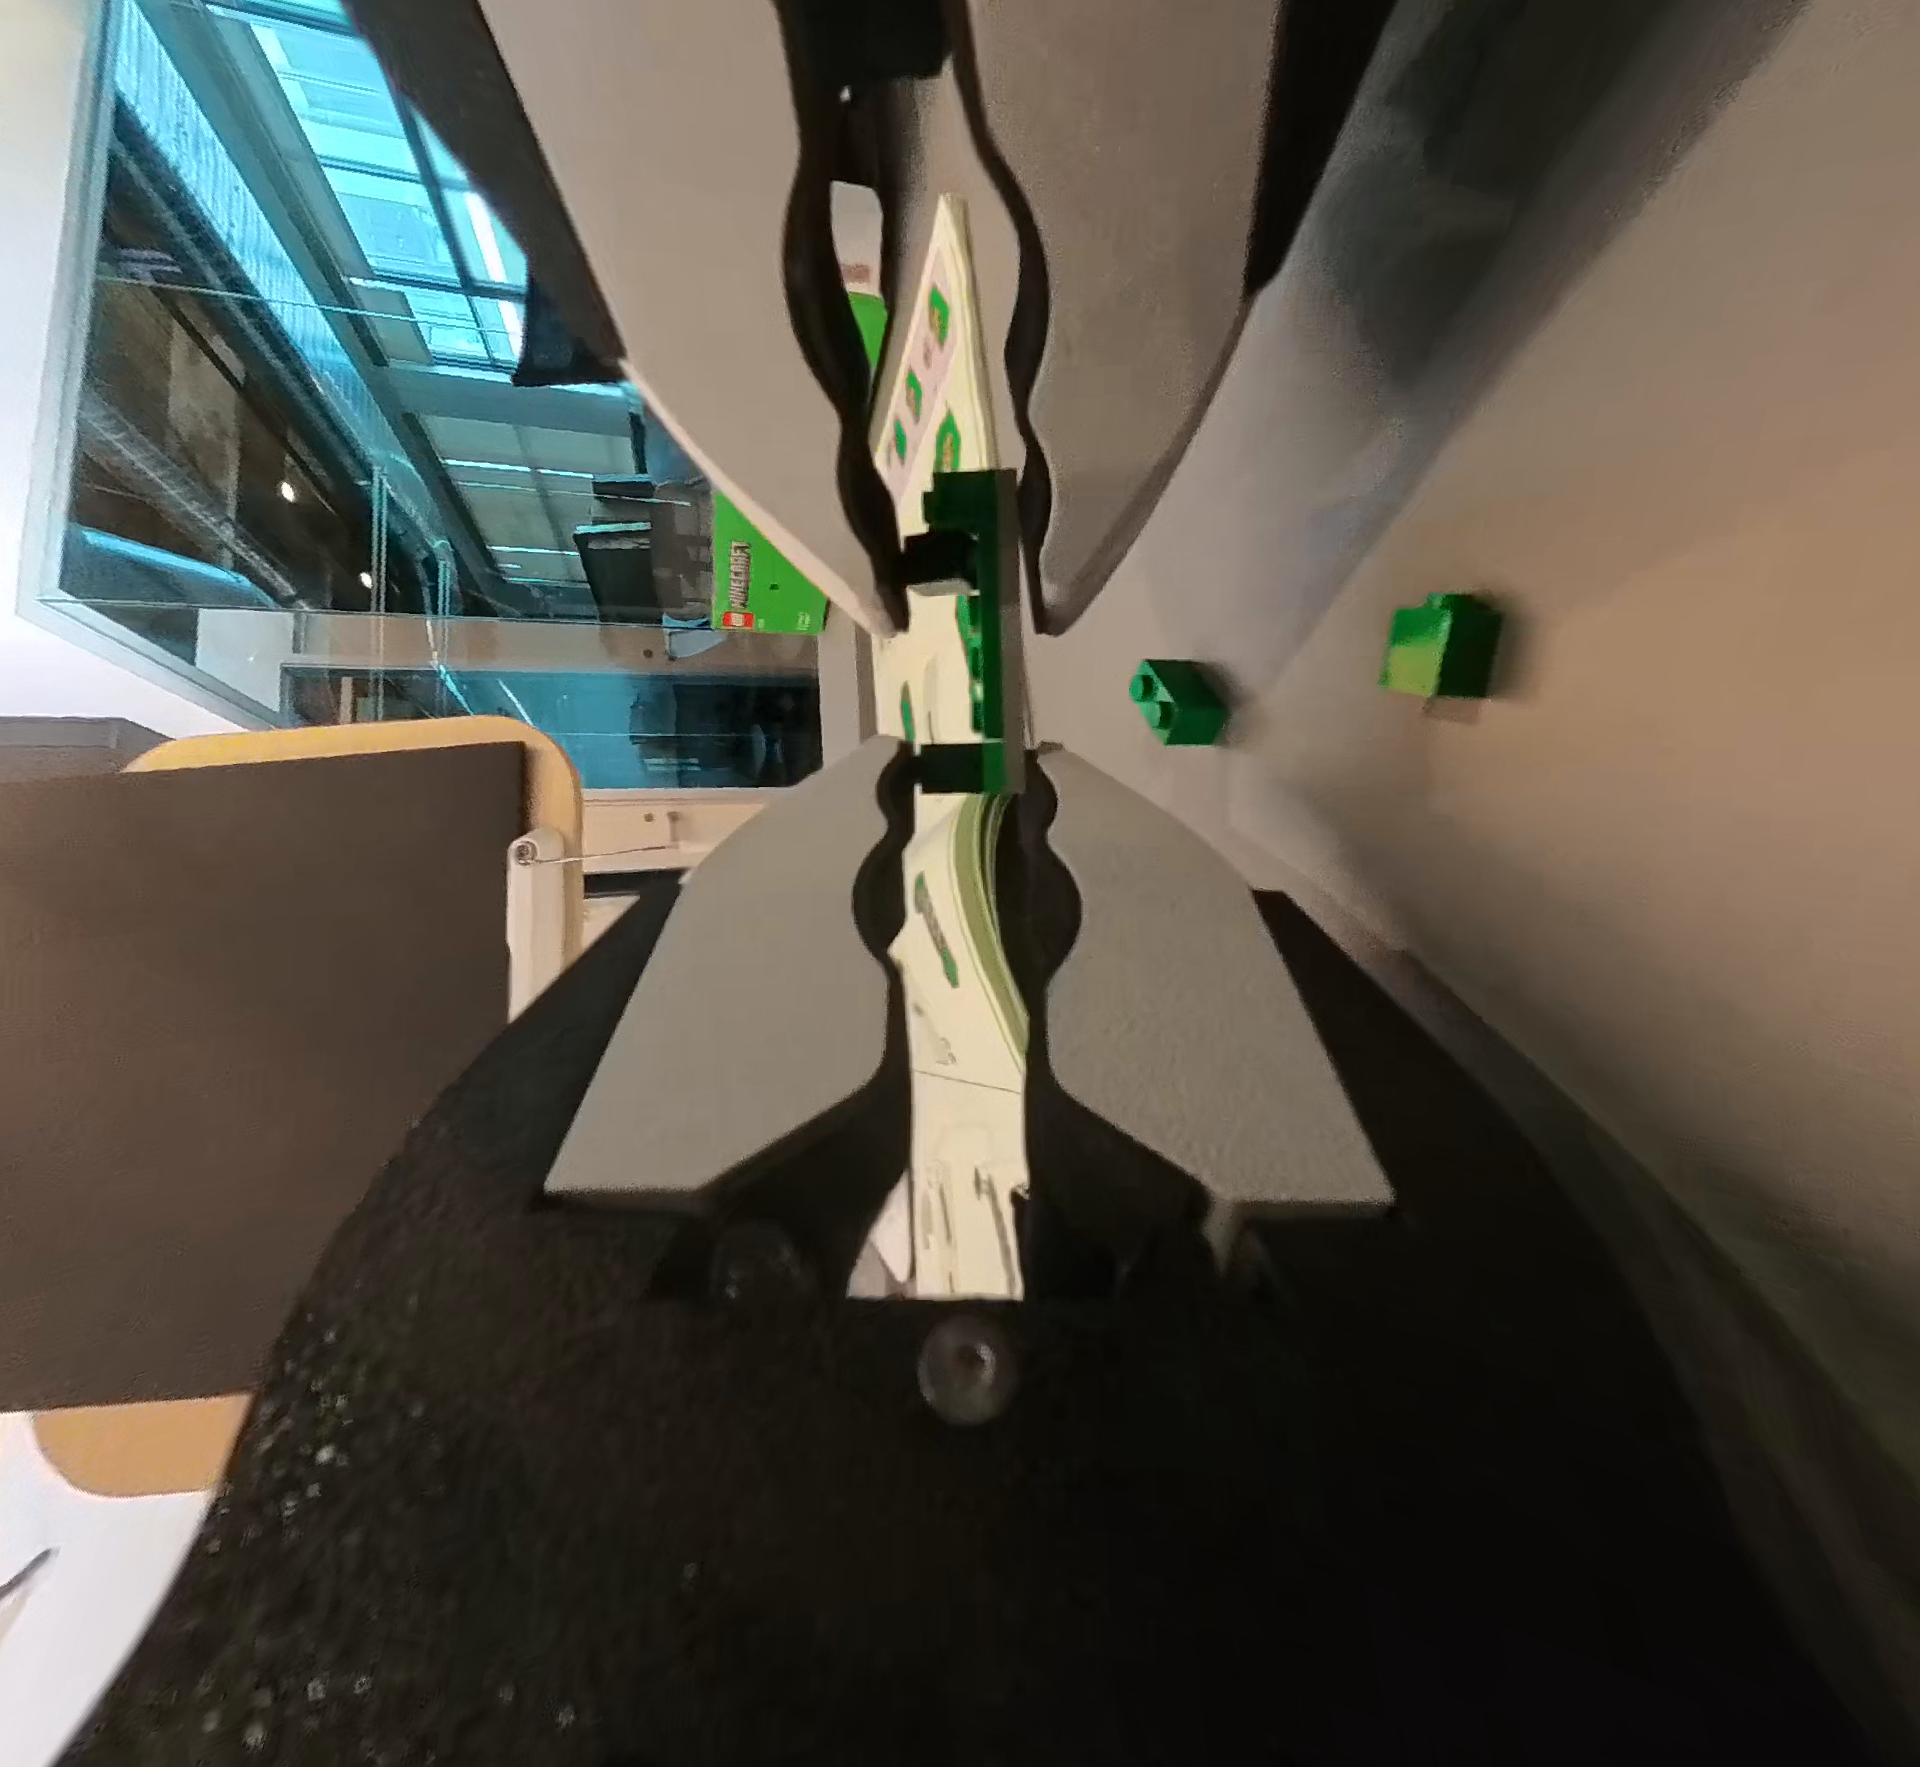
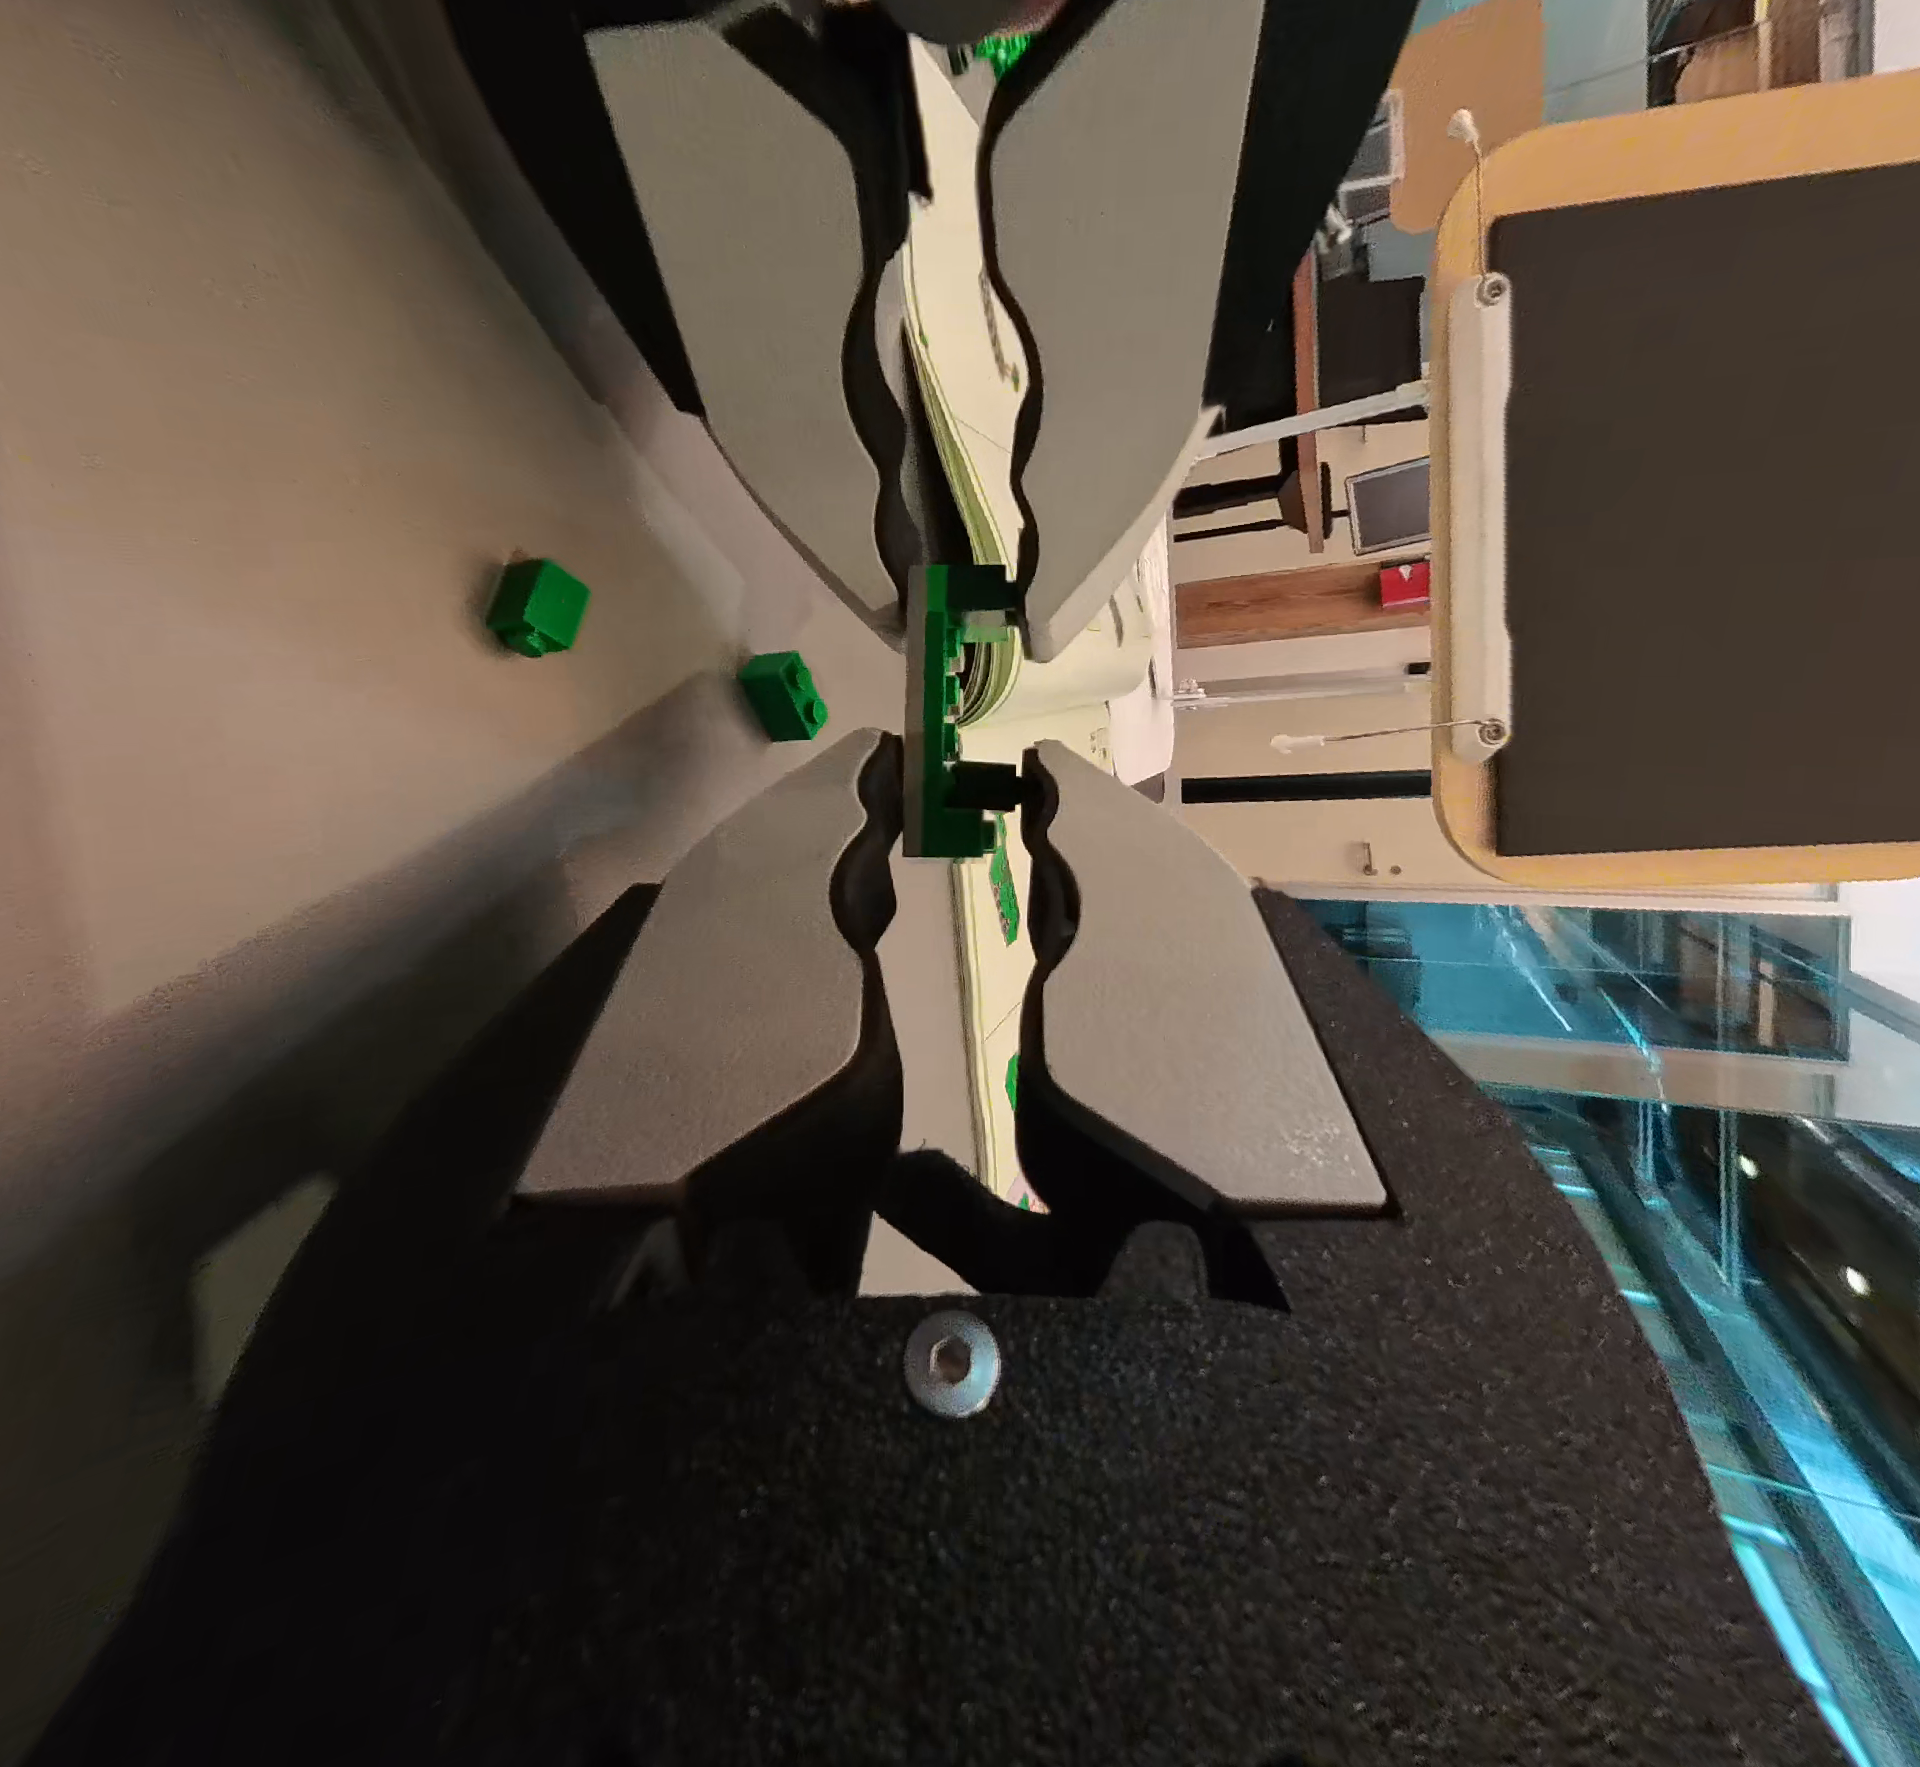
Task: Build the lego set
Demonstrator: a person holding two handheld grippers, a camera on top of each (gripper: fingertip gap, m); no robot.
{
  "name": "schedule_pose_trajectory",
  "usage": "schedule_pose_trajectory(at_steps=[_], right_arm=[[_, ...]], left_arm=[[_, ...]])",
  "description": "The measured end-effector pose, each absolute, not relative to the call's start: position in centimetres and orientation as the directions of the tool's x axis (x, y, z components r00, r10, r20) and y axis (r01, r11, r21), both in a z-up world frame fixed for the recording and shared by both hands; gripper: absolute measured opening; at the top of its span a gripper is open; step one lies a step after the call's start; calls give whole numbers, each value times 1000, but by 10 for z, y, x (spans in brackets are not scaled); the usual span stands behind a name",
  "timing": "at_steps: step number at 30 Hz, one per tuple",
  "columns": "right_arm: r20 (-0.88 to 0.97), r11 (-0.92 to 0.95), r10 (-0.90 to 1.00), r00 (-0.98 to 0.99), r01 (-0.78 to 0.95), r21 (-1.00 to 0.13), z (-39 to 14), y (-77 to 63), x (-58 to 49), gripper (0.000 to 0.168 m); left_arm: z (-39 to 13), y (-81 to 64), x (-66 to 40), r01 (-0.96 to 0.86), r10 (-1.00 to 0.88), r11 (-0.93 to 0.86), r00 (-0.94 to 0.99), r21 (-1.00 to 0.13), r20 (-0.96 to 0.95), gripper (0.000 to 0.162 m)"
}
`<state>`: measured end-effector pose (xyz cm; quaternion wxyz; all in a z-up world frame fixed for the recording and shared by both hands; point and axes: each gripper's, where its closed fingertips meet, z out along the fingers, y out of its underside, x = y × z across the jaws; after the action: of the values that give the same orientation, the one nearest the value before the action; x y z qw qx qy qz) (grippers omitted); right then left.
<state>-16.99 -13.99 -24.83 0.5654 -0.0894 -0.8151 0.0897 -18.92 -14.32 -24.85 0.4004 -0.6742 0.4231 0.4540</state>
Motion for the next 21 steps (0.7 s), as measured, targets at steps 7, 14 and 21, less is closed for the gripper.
schedule_pose_trajectory(at_steps=[7,14,21], right_arm=[[918,979,201,-341,54,-194,-250,-139,-172,21],[947,996,90,-309,52,-78,-249,-139,-174,20],[918,989,144,-368,65,-129,-256,-139,-174,20]], left_arm=[[-251,-144,-190,-921,-220,-342,271,-186,-937,19],[-253,-145,-192,-908,-230,-363,303,-207,-925,19],[-259,-146,-192,-898,-260,-380,335,-223,-906,19]])
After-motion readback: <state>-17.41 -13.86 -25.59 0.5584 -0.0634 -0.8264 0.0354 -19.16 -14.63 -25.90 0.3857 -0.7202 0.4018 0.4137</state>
